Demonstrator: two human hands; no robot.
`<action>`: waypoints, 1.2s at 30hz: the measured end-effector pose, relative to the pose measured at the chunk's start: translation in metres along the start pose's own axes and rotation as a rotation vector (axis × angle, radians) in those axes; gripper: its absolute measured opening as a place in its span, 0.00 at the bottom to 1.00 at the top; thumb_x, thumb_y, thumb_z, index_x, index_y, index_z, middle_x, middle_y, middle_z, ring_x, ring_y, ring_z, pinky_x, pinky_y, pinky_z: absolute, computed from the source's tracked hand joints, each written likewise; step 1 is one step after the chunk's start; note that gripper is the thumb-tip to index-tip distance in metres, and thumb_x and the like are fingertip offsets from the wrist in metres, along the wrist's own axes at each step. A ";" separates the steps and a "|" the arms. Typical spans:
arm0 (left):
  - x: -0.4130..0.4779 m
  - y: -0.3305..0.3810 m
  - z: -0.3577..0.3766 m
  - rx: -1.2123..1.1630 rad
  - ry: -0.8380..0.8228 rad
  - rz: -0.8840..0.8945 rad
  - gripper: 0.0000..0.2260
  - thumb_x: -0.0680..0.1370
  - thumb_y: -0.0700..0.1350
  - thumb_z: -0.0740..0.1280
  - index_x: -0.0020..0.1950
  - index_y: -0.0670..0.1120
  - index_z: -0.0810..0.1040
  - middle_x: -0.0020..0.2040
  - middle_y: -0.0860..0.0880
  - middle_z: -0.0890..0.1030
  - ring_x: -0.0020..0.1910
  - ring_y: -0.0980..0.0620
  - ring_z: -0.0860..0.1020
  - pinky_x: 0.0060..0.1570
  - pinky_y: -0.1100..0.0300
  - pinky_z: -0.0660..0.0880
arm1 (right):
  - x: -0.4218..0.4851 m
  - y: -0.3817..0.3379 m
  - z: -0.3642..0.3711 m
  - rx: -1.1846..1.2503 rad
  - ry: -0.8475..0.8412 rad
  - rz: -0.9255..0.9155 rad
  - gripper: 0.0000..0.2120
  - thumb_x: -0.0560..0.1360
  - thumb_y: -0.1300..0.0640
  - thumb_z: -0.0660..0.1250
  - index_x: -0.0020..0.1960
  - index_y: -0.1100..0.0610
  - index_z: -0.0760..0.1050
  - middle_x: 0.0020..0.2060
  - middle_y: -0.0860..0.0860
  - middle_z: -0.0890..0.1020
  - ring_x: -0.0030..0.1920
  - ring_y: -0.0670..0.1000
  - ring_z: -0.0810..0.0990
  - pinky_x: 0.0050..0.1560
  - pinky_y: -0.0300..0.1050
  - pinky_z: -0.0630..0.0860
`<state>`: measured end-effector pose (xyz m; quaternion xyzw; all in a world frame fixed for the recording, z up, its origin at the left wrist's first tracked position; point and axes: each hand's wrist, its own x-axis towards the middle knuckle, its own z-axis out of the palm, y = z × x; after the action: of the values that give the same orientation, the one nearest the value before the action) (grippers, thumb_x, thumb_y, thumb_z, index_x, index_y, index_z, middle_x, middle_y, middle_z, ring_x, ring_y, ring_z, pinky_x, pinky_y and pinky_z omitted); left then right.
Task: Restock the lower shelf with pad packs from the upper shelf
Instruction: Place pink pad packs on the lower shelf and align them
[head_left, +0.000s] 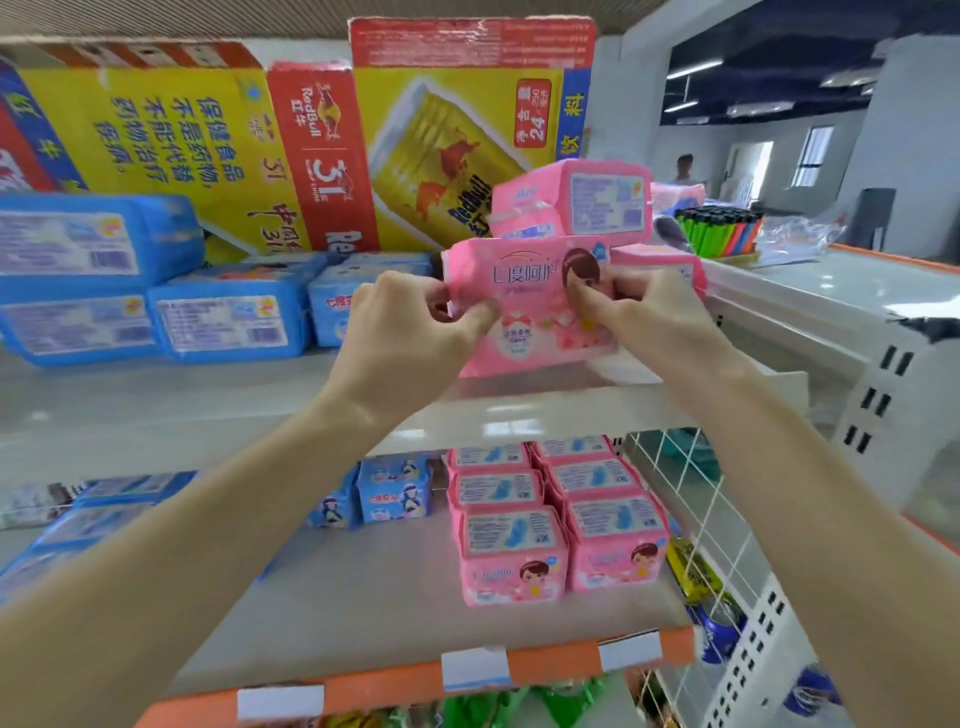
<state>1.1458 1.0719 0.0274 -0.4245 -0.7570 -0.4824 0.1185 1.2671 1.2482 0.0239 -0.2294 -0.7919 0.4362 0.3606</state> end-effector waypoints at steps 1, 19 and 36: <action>-0.006 -0.001 -0.006 -0.015 0.005 -0.009 0.11 0.76 0.54 0.72 0.45 0.48 0.86 0.36 0.50 0.85 0.38 0.55 0.82 0.39 0.61 0.75 | -0.010 -0.005 0.001 0.002 0.013 -0.014 0.11 0.76 0.45 0.71 0.50 0.52 0.84 0.41 0.44 0.87 0.45 0.44 0.86 0.52 0.43 0.79; -0.090 -0.031 -0.099 -0.190 0.033 0.110 0.12 0.78 0.52 0.72 0.55 0.47 0.86 0.36 0.57 0.84 0.37 0.54 0.84 0.35 0.63 0.79 | -0.131 -0.049 0.071 -0.138 0.281 -0.182 0.22 0.72 0.34 0.67 0.55 0.48 0.82 0.53 0.53 0.81 0.54 0.52 0.80 0.58 0.48 0.77; -0.272 -0.119 -0.134 -0.479 -0.186 0.012 0.20 0.78 0.40 0.71 0.69 0.50 0.76 0.60 0.59 0.83 0.61 0.61 0.80 0.63 0.56 0.76 | -0.337 -0.016 0.176 0.247 0.356 -0.194 0.22 0.75 0.71 0.70 0.67 0.63 0.74 0.57 0.44 0.84 0.59 0.44 0.82 0.58 0.39 0.78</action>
<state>1.1914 0.7962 -0.1405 -0.4874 -0.6262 -0.6063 -0.0527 1.3448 0.9195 -0.1507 -0.1799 -0.6748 0.4457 0.5601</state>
